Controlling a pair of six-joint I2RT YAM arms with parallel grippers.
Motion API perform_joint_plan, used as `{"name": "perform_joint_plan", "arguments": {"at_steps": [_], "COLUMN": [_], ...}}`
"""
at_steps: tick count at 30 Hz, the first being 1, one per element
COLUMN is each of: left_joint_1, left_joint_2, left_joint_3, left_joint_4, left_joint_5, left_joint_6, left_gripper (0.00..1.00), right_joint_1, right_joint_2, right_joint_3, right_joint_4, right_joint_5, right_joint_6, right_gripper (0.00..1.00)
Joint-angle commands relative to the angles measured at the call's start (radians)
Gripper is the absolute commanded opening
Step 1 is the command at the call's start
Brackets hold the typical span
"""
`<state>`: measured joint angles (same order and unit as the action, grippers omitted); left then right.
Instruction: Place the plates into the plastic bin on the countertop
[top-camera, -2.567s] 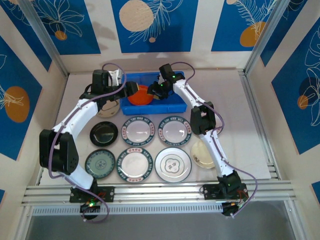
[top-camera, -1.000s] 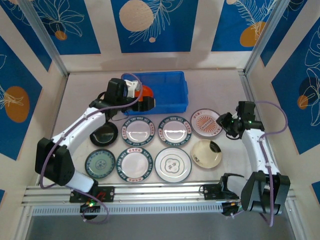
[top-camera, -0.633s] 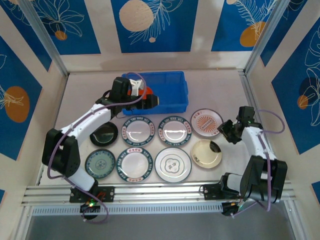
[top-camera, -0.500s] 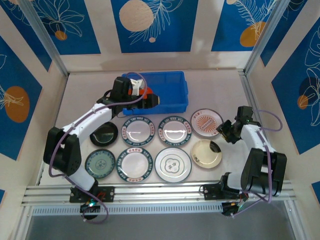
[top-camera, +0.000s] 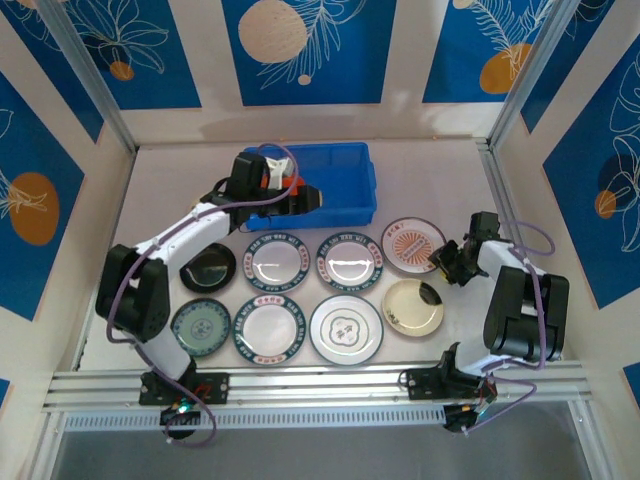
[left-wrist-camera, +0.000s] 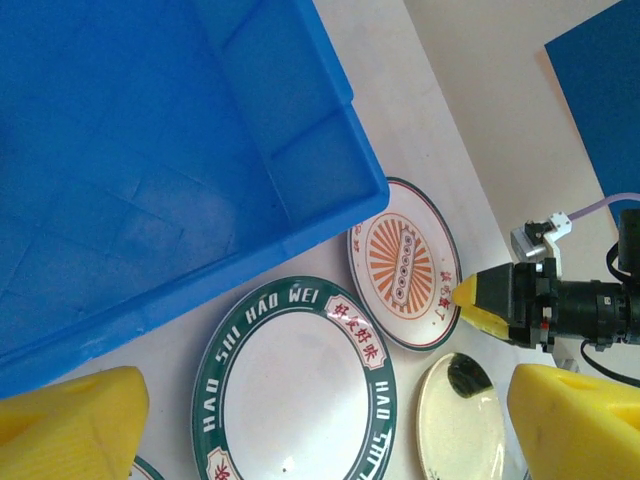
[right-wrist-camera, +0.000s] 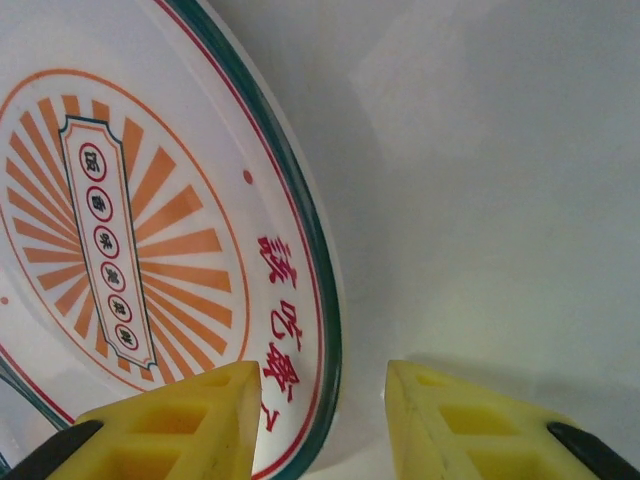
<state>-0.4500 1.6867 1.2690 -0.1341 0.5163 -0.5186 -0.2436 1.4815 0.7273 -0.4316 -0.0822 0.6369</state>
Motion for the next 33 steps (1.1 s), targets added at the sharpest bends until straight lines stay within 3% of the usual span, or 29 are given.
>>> {"name": "perform_joint_plan", "arguments": {"at_steps": [1,19,33], "left_joint_1": [-0.006,-0.006,-0.007], "left_joint_2": [0.017,0.020,0.014], "left_joint_3": [0.032,-0.008,-0.010], "left_joint_4": [0.026,0.059,0.064], "left_joint_5": [0.018,-0.018,-0.007], "left_joint_6": [-0.007,-0.029,-0.024], "left_gripper": [0.92,0.90,0.86], "right_joint_1": [-0.006,-0.019,-0.049], "right_joint_2": [0.025,0.083,0.007], "right_joint_3": [0.021,0.019,-0.010], "right_joint_4": [0.031,0.104,0.139], "right_joint_5": [-0.044,-0.062,-0.043], "right_joint_6": [-0.004,0.004,0.030], "right_gripper": [0.37,0.28,0.06]}}
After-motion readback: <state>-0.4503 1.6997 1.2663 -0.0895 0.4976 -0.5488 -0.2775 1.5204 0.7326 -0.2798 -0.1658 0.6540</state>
